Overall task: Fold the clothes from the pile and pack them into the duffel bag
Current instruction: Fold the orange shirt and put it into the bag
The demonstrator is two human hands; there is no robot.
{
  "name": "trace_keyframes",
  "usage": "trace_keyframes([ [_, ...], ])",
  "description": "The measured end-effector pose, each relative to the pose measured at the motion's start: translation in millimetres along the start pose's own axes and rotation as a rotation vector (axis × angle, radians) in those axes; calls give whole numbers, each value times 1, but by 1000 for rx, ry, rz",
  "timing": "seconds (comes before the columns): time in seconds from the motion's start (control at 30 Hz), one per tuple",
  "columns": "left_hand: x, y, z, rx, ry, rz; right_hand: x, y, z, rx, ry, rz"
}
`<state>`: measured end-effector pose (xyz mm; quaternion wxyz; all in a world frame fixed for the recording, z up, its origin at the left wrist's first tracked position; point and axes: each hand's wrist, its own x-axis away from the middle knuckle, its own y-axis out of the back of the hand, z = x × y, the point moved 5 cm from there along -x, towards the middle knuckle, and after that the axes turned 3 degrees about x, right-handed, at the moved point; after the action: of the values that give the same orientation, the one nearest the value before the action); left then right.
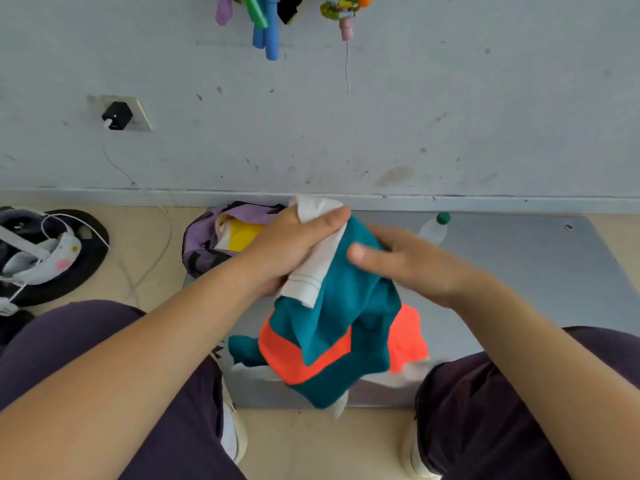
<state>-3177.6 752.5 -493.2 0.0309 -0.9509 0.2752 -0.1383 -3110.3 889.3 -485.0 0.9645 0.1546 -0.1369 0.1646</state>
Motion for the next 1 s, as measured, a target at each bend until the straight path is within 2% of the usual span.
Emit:
trace_keyframes([
  [0.03,1,2,-2,-39,-4,-10,1,-10,-4,40,-32,87],
  [0.1,3,4,-2,-135,-10,-42,3,-18,-11,75,-70,86],
  [0.2,2,6,1,-125,9,-97,5,-8,-12,-12,-38,-79],
  [0.3,-2,16,0,-88,14,-180,9,11,-15,-201,0,-319],
  [0.37,-4,26,0,-151,2,-285,11,22,-18,-398,15,-449],
  [0.43,-2,28,-1,-261,-43,-362,13,29,-18,-534,32,-510],
  [0.5,3,15,0,-386,-75,-261,13,30,-17,-593,51,-505],
  [0.6,13,-11,13,-490,-115,28,10,21,-17,-681,71,-425],
  [0.63,13,-13,18,-557,-141,54,10,20,-18,-688,69,-417],
  [0.73,10,-6,16,-753,-211,-29,11,23,-18,-704,67,-436],
  [0.8,7,-1,9,-712,-228,-31,13,31,-19,-697,62,-467],
  [0.9,8,6,-6,-369,-226,34,15,42,-25,-448,-51,-540],
  [0.93,9,8,-11,-240,-219,37,16,45,-27,-318,-104,-525],
  [1.0,11,12,-18,-113,-209,22,17,43,-27,-92,-190,-390],
])
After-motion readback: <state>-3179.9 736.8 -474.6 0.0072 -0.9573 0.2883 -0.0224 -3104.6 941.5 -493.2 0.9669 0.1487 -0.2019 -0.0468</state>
